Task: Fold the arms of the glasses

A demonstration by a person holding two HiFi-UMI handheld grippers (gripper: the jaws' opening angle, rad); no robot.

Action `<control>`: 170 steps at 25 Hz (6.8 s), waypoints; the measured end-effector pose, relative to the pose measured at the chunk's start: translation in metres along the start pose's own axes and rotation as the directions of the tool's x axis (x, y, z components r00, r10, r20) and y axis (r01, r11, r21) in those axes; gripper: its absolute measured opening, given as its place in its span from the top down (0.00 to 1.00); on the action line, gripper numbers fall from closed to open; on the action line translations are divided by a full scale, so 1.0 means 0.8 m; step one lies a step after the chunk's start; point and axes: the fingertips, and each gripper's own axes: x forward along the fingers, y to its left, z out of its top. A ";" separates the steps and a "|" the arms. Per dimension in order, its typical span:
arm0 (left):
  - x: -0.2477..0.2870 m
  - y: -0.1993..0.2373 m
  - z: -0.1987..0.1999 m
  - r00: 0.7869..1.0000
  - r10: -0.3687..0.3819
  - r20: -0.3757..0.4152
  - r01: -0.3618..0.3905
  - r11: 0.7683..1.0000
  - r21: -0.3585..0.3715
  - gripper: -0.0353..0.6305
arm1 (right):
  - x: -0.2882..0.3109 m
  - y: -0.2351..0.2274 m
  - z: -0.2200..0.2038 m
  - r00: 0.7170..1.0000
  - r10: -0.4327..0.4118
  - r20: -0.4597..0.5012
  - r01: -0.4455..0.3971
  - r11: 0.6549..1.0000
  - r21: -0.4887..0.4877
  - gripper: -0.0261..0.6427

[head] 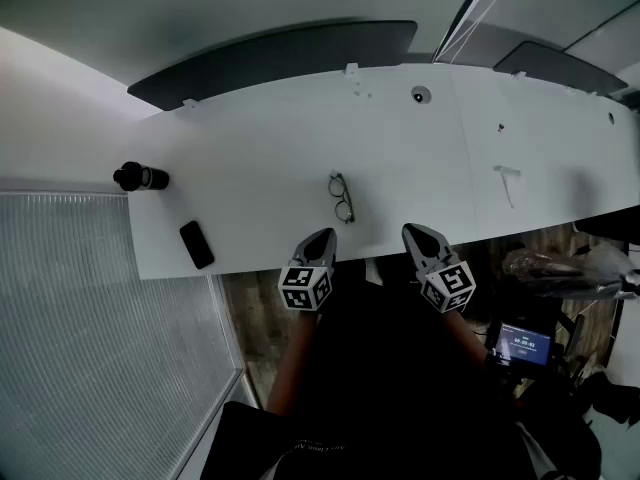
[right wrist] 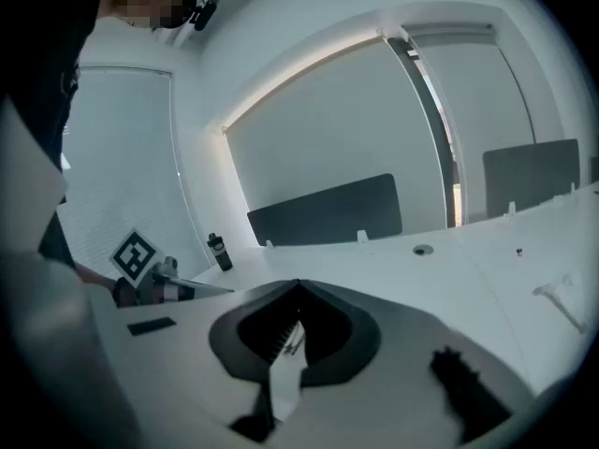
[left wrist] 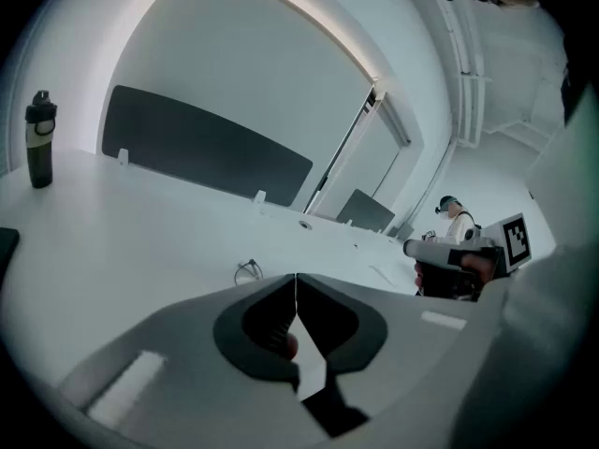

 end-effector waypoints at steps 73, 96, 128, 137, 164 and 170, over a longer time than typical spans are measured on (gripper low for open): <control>0.036 0.065 0.155 0.950 -0.079 0.302 0.276 0.665 -0.694 0.92 | 0.108 0.091 0.079 0.923 0.382 0.035 -0.318 0.812 -0.489 0.90; 0.040 0.037 0.174 0.934 -0.212 0.287 0.352 0.679 -0.645 0.92 | 0.132 0.098 0.052 0.934 0.343 -0.103 -0.334 0.731 -0.595 0.92; 0.039 0.043 0.127 0.988 -0.143 -0.051 0.129 0.968 -0.214 0.94 | 0.143 0.074 0.010 0.929 0.276 -0.246 -0.367 0.761 -0.535 0.95; 0.052 0.045 0.078 0.940 -0.323 0.112 0.304 0.642 -0.704 0.71 | 0.131 0.082 0.040 0.951 0.259 -0.171 -0.307 0.697 -0.648 0.95; 0.055 0.037 0.125 0.810 -0.440 0.387 0.546 0.325 -0.773 0.90 | 0.108 0.129 0.097 0.931 0.350 -0.102 -0.259 0.440 -0.860 0.95; 0.051 0.046 0.129 0.841 -0.425 0.334 0.510 0.417 -0.752 0.90 | 0.114 0.133 0.095 0.925 0.363 -0.111 -0.276 0.443 -0.853 0.95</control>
